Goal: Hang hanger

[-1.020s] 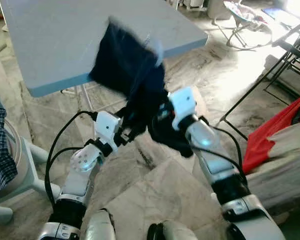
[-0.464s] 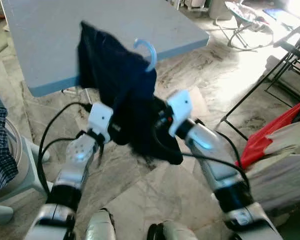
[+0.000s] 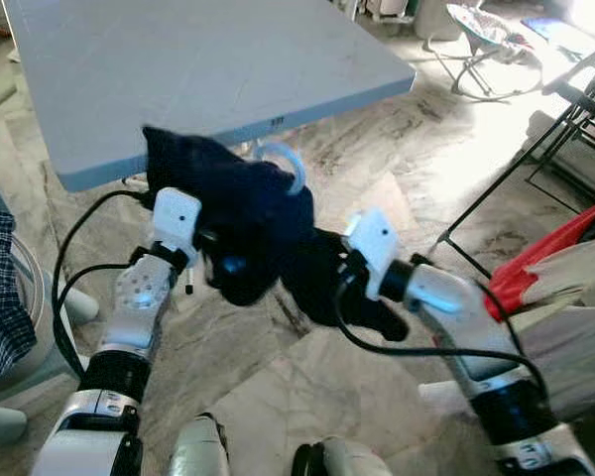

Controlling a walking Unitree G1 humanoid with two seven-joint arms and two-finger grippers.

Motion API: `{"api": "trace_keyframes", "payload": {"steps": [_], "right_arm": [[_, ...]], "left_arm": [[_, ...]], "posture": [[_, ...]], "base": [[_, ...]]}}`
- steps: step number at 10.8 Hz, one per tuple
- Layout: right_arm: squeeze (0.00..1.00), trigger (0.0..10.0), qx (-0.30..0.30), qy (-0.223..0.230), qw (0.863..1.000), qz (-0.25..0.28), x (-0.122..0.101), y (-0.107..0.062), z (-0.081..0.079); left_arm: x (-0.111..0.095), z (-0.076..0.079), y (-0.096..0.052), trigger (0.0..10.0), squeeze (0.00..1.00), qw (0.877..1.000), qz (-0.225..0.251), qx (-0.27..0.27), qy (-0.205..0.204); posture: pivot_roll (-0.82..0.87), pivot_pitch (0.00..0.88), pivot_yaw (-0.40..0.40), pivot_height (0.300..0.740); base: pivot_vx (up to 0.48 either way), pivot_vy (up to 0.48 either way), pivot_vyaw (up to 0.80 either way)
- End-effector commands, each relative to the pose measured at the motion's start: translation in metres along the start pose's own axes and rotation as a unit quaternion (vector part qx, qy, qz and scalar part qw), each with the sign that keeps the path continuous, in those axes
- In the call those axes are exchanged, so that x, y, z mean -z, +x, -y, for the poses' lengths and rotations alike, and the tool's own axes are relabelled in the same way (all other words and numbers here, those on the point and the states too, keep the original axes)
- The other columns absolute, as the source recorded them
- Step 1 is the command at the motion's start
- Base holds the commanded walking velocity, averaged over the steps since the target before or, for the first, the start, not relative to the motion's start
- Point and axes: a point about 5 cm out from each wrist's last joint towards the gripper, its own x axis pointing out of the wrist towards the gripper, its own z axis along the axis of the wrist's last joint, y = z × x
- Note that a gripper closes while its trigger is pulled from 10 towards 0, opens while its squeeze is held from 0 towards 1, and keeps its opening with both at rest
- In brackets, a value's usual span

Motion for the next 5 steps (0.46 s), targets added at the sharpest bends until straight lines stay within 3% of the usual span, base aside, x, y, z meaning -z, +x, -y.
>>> {"api": "trace_keyframes", "payload": {"steps": [1, 3, 5], "right_arm": [[0.0, 10.0, 0.001, -0.026, 1.0, -0.014, 0.004, -0.008, 0.001], [0.0, 10.0, -0.004, -0.017, 0.999, -0.033, 0.011, -0.019, 0.001], [0.0, 10.0, -0.023, -0.07, 0.992, -0.101, 0.033, -0.042, 0.004]], "left_arm": [[-0.001, -0.019, -0.002, 10.0, 0.0, 0.999, 0.0, -0.047, 0.004], [0.003, -0.034, -0.006, 10.0, 0.0, 0.996, -0.011, -0.083, 0.01], [-0.001, -0.046, -0.008, 10.0, 0.0, 0.994, -0.002, -0.109, 0.015]], "posture": [[0.01, 0.11, -0.094, 0.74], [0.01, 0.111, -0.092, 0.74], [0.01, 0.115, -0.092, 0.74]], "base": [[0.0, 0.0, 0.0], [0.0, 0.0, 0.0], [0.0, 0.0, 0.0]]}}
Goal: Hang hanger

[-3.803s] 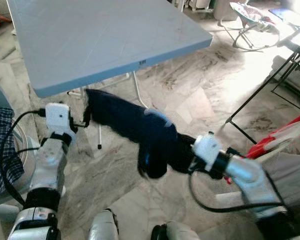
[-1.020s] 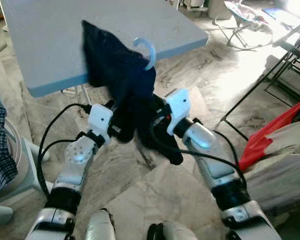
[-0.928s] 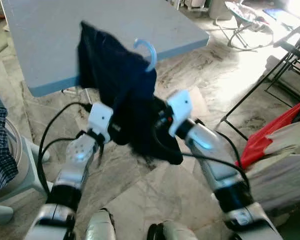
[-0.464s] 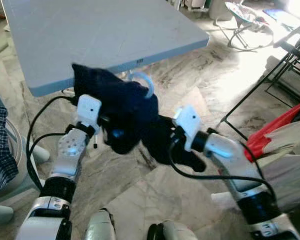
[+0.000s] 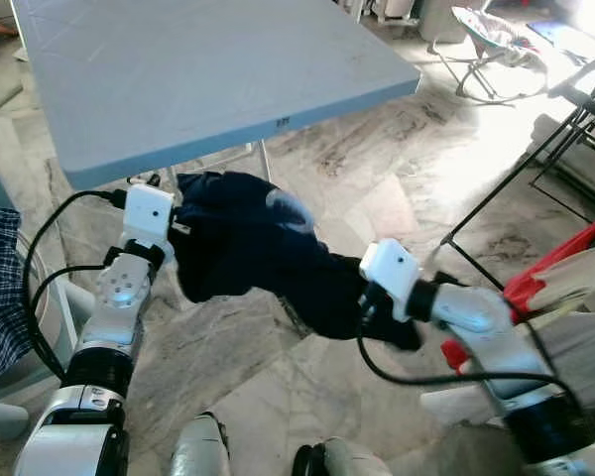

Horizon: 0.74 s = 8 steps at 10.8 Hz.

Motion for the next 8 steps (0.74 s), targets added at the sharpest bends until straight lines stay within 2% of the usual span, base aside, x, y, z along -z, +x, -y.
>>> {"api": "trace_keyframes", "payload": {"steps": [1, 2, 3, 4, 5, 6, 8], "right_arm": [[0.0, 10.0, 0.001, -0.008, 0.998, -0.06, 0.024, -0.017, 0.002], [0.0, 10.0, 0.002, -0.001, 0.998, -0.064, 0.028, -0.025, 0.004], [0.0, 10.0, -0.025, 0.013, 0.998, -0.049, 0.025, -0.04, 0.005], [0.0, 10.0, -0.056, 0.025, 0.998, -0.023, 0.019, -0.055, 0.006], [0.0, 10.0, -0.064, 0.049, 0.997, 0.0, 0.012, -0.065, 0.01], [0.0, 10.0, -0.101, 0.062, 0.993, 0.022, 0.0, -0.081, 0.017], [0.0, 10.0, -0.168, 0.059, 0.984, -0.001, -0.005, -0.101, 0.016]], "left_arm": [[-0.006, -0.02, 0.0, 10.0, 0.0, 0.999, 0.014, -0.048, -0.006], [-0.004, -0.021, -0.002, 10.0, 0.0, 0.999, 0.01, -0.052, -0.004], [0.002, -0.029, -0.005, 10.0, 0.0, 0.996, -0.006, -0.079, -0.031], [0.005, -0.039, -0.007, 10.0, 0.0, 0.995, -0.017, -0.095, -0.04], [0.007, -0.042, -0.008, 10.0, 0.0, 0.993, -0.027, -0.099, -0.052], [0.011, -0.046, -0.009, 10.0, 0.0, 0.99, -0.043, -0.11, -0.073], [0.012, -0.047, -0.008, 10.0, 0.0, 0.988, -0.047, -0.114, -0.094]], "posture": [[0.0, 0.116, -0.092, 0.74], [0.0, 0.116, -0.092, 0.74], [0.0, 0.118, -0.093, 0.74], [0.0, 0.122, -0.093, 0.74], [0.0, 0.122, -0.093, 0.74], [-0.01, 0.124, -0.089, 0.74], [-0.02, 0.126, -0.09, 0.74]], "base": [[0.0, 0.0, 0.0], [0.0, 0.0, 0.0], [0.0, 0.0, 0.0], [0.0, 0.0, 0.0], [0.0, 0.0, 0.0], [0.0, 0.0, 0.0], [0.0, 0.0, 0.0]]}}
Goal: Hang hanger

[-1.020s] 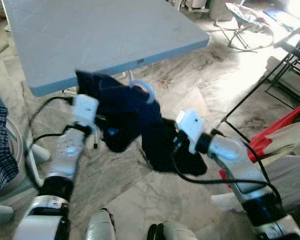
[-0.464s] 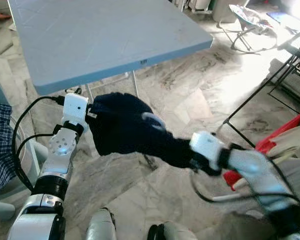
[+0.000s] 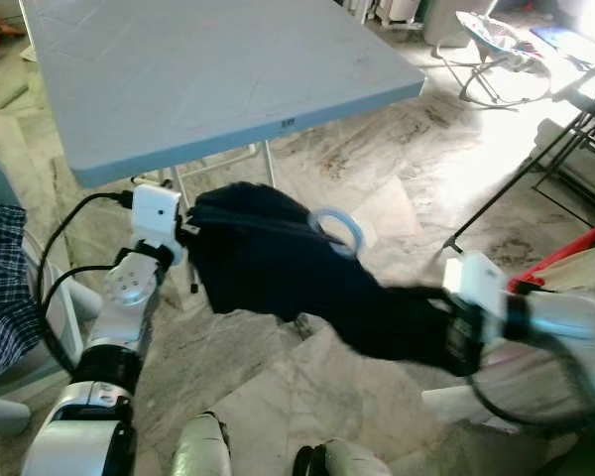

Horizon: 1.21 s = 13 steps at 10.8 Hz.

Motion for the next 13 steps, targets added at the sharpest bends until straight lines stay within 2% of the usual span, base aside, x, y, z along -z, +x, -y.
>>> {"api": "trace_keyframes", "payload": {"steps": [1, 2, 3, 5, 6, 7, 8, 9, 10, 11, 12, 13], "right_arm": [[0.0, 10.0, -0.06, -0.002, 0.998, -0.026, -0.001, -0.028, -0.006], [0.0, 10.0, -0.081, 0.004, 0.996, -0.029, -0.004, -0.035, -0.01], [0.0, 10.0, -0.109, -0.007, 0.993, -0.044, -0.013, -0.047, -0.011], [0.0, 10.0, -0.099, -0.01, 0.995, -0.022, -0.029, -0.055, 0.0], [0.0, 10.0, -0.059, -0.036, 0.998, -0.001, -0.039, -0.054, 0.014], [0.0, 10.0, -0.015, -0.059, 0.998, 0.021, -0.044, -0.048, 0.024], [0.0, 10.0, -0.006, -0.06, 0.997, 0.045, -0.051, -0.044, 0.025], [0.0, 10.0, 0.05, -0.08, 0.993, 0.071, -0.056, -0.038, 0.037], [0.0, 10.0, 0.089, -0.087, 0.988, 0.088, -0.059, -0.032, 0.045], [0.0, 10.0, 0.106, -0.106, 0.984, 0.092, -0.06, -0.027, 0.049], [0.0, 10.0, 0.099, -0.098, 0.985, 0.106, -0.062, -0.022, 0.046], [0.0, 10.0, 0.176, -0.13, 0.971, 0.094, -0.061, -0.022, 0.063]], "left_arm": [[0.004, -0.058, -0.016, 10.0, 0.0, 0.988, -0.022, -0.145, -0.054], [0.005, -0.058, -0.016, 10.0, 0.0, 0.988, -0.027, -0.141, -0.059], [0.009, -0.059, -0.017, 10.0, 0.0, 0.985, -0.042, -0.143, -0.09], [0.014, -0.058, -0.018, 10.0, 0.0, 0.982, -0.057, -0.132, -0.124], [0.027, -0.052, -0.02, 10.0, 0.0, 0.976, -0.103, -0.109, -0.156], [0.037, -0.045, -0.024, 10.0, 0.0, 0.973, -0.136, -0.089, -0.163], [0.043, -0.039, -0.027, 10.0, 0.0, 0.968, -0.148, -0.078, -0.188], [0.048, -0.033, -0.028, 10.0, 0.0, 0.965, -0.162, -0.073, -0.195], [0.049, -0.028, -0.028, 10.0, 0.0, 0.962, -0.164, -0.071, -0.205], [0.046, -0.03, -0.027, 10.0, 0.0, 0.965, -0.158, -0.084, -0.192], [0.042, -0.031, -0.024, 10.0, 0.0, 0.96, -0.144, -0.096, -0.218], [0.041, -0.038, -0.023, 10.0, 0.0, 0.957, -0.146, -0.142, -0.205]], "posture": [[-0.02, 0.126, -0.091, 0.74], [-0.02, 0.128, -0.089, 0.74], [-0.02, 0.13, -0.084, 0.74], [-0.02, 0.128, -0.082, 0.74], [-0.02, 0.127, -0.081, 0.74], [-0.02, 0.127, -0.083, 0.74], [-0.02, 0.128, -0.083, 0.74], [-0.01, 0.126, -0.085, 0.74], [-0.01, 0.126, -0.085, 0.74], [-0.01, 0.123, -0.087, 0.74], [-0.01, 0.121, -0.088, 0.74], [-0.01, 0.12, -0.088, 0.74]], "base": [[0.0, 0.0, 0.0], [0.0, 0.0, 0.0], [0.0, 0.0, 0.0], [0.0, 0.0, 0.0], [0.0, 0.0, 0.0], [0.0, 0.0, 0.0], [0.0, 0.0, 0.0], [0.0, 0.0, 0.0], [0.0, 0.0, 0.0], [0.0, 0.0, 0.0], [0.0, 0.0, 0.0], [0.0, 0.0, 0.0]]}}
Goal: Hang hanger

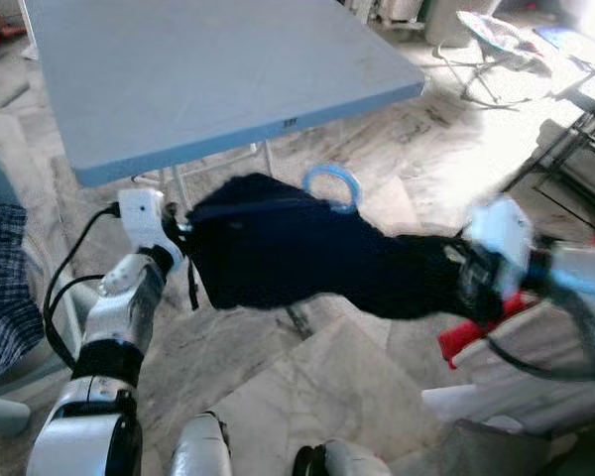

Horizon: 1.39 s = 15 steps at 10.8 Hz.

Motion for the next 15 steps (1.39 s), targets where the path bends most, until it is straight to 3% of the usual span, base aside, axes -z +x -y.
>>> {"api": "trace_keyframes", "payload": {"steps": [1, 2, 4, 6, 7, 9, 11, 13, 15], "right_arm": [[0.0, 10.0, 0.09, -0.059, 0.993, 0.054, -0.026, -0.015, 0.026], [0.0, 10.0, 0.133, -0.09, 0.987, 0.023, -0.023, -0.005, 0.031], [0.0, 10.0, 0.15, -0.092, 0.984, 0.004, -0.015, 0.027, 0.014], [0.0, 10.0, 0.138, -0.076, 0.987, 0.021, -0.012, 0.036, 0.002], [0.0, 10.0, 0.096, -0.063, 0.993, 0.025, -0.012, 0.028, -0.001], [0.0, 10.0, -0.014, -0.035, 0.999, 0.003, -0.015, -0.02, 0.006], [0.0, 10.0, -0.028, 0.023, 0.999, -0.021, -0.024, -0.07, 0.038], [0.0, 10.0, -0.069, 0.051, 0.996, -0.021, -0.026, -0.079, 0.036], [0.0, 10.0, -0.102, 0.102, 0.988, 0.062, -0.04, -0.071, 0.026]], "left_arm": [[0.016, -0.045, -0.02, 10.0, 0.0, 0.991, -0.031, -0.133, -0.012], [0.009, -0.047, -0.019, 10.0, 0.0, 0.987, -0.003, -0.162, 0.001], [-0.015, -0.044, -0.016, 10.0, 0.0, 0.975, 0.056, -0.187, 0.109], [-0.016, -0.044, -0.015, 10.0, 0.0, 0.974, 0.057, -0.193, 0.107], [-0.012, -0.048, -0.018, 10.0, 0.0, 0.972, 0.052, -0.209, 0.096], [-0.006, -0.062, -0.024, 10.0, 0.0, 0.966, 0.041, -0.239, 0.083], [0.0, -0.063, -0.027, 10.0, 0.0, 0.966, 0.038, -0.245, 0.069], [0.003, -0.06, -0.027, 10.0, 0.0, 0.968, 0.034, -0.239, 0.064], [0.015, -0.051, -0.022, 10.0, 0.0, 0.978, -0.004, -0.203, 0.043]], "posture": [[-0.01, 0.119, -0.09, 0.74], [-0.01, 0.119, -0.091, 0.74], [-0.01, 0.111, -0.095, 0.74], [0.0, 0.109, -0.093, 0.74], [-0.01, 0.111, -0.095, 0.74], [-0.01, 0.111, -0.095, 0.74], [-0.04, 0.12, -0.109, 0.74], [-0.04, 0.121, -0.108, 0.74], [-0.03, 0.121, -0.105, 0.74]], "base": [[0.0, 0.0, 0.0], [0.0, 0.0, 0.0], [0.0, 0.0, 0.0], [0.0, 0.0, 0.0], [0.0, 0.0, 0.0], [0.0, 0.0, 0.0], [0.0, 0.0, 0.0], [0.0, 0.0, 0.0], [0.0, 0.0, 0.0]]}}
